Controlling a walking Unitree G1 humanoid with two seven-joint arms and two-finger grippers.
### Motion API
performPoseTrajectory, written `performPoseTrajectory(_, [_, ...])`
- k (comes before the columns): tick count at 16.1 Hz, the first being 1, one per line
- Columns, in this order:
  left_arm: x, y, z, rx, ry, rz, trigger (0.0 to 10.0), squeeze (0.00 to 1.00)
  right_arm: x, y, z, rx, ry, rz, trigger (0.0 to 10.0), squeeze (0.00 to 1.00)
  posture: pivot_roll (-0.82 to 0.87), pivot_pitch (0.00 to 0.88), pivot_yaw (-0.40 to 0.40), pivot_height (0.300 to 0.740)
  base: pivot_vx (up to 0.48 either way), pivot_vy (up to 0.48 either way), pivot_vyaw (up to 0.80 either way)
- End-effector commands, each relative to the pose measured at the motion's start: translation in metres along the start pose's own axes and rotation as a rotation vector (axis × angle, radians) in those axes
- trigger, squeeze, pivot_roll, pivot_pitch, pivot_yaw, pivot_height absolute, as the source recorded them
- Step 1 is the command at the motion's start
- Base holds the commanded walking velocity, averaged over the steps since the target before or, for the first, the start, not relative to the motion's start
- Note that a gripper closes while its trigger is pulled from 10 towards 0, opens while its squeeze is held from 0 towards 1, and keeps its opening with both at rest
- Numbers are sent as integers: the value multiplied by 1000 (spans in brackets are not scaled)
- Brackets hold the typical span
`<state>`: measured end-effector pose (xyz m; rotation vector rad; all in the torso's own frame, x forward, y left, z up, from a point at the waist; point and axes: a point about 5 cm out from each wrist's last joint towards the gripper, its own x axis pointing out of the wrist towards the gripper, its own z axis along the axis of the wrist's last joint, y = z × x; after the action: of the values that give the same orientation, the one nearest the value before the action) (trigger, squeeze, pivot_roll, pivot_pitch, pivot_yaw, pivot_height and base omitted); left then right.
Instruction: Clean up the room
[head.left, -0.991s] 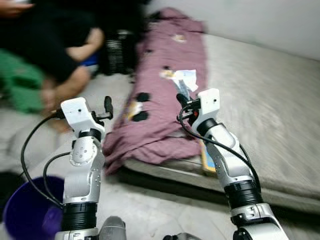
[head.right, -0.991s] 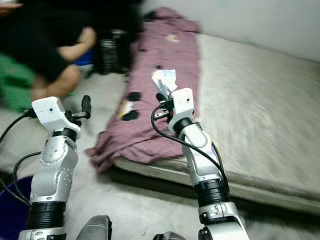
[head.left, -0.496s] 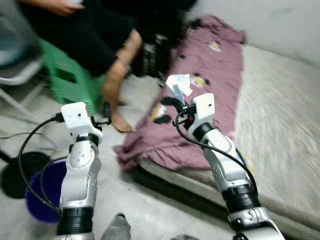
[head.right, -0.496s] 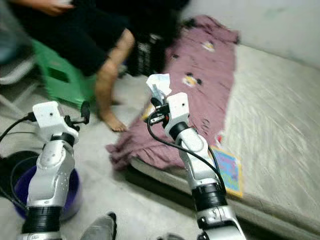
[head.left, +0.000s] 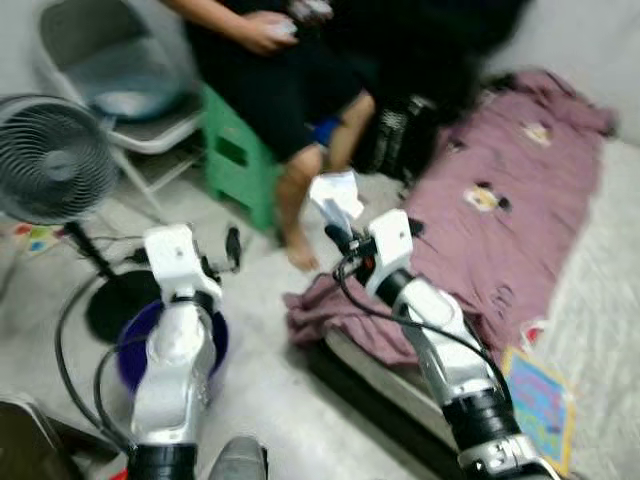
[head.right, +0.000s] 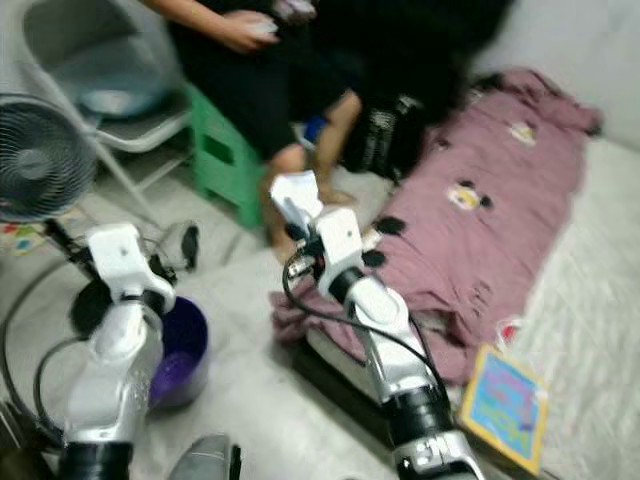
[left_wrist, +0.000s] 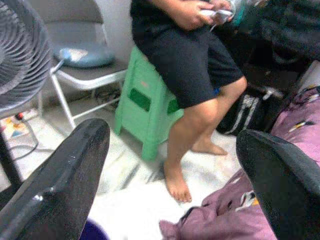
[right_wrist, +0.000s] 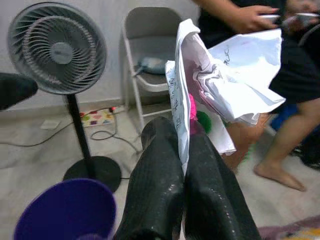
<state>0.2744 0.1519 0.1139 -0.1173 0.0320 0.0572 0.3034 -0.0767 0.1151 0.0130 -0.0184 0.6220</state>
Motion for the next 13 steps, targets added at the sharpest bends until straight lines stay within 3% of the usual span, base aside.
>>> performPoseTrajectory(1, [-3,-3,1,5,1,-28,10000,0,2,7,4,-24,-14,35,10000,0,82,0,-84,740,0,0,794])
performPoseTrajectory(6, [-4,-12,1,-10,10,-50,10000,0,-2,10,4,-19,-15,42,10000,0,71,0,-92,740,0,0,794])
performPoseTrajectory(10, [-7,-15,1,-21,9,-70,10000,0,-3,10,5,-18,-12,48,10000,0,72,0,-103,740,0,0,0])
performPoseTrajectory(13, [-7,-16,2,-30,2,-56,10000,0,-3,14,6,-26,-12,75,10000,0,85,0,-130,740,0,0,613])
